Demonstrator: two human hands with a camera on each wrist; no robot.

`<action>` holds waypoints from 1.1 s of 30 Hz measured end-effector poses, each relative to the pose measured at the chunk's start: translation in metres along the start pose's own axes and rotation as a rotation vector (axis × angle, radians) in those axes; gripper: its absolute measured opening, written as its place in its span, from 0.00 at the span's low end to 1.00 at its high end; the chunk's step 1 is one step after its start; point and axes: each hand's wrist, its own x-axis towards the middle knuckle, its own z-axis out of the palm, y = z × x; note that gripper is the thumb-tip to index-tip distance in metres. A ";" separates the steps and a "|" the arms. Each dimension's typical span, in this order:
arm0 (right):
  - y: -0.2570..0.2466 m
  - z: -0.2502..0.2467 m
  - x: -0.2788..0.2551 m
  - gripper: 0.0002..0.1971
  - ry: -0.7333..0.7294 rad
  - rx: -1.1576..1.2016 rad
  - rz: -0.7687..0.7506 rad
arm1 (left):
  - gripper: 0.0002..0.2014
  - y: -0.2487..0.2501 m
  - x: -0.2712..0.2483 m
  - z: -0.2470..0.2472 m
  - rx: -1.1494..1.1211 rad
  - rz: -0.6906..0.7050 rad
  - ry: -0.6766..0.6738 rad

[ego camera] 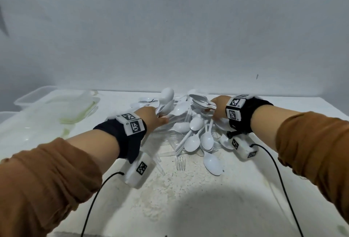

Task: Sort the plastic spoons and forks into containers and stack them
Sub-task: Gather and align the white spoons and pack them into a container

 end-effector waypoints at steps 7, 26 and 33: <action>0.001 0.000 0.001 0.11 -0.018 0.057 -0.099 | 0.13 -0.001 0.010 0.020 0.275 -0.029 -0.018; -0.013 -0.025 -0.017 0.19 0.094 0.610 -0.108 | 0.18 -0.004 0.003 -0.002 0.210 -0.001 0.055; -0.031 -0.035 -0.029 0.15 0.193 0.579 -0.100 | 0.22 -0.014 -0.015 -0.017 -0.044 0.009 0.008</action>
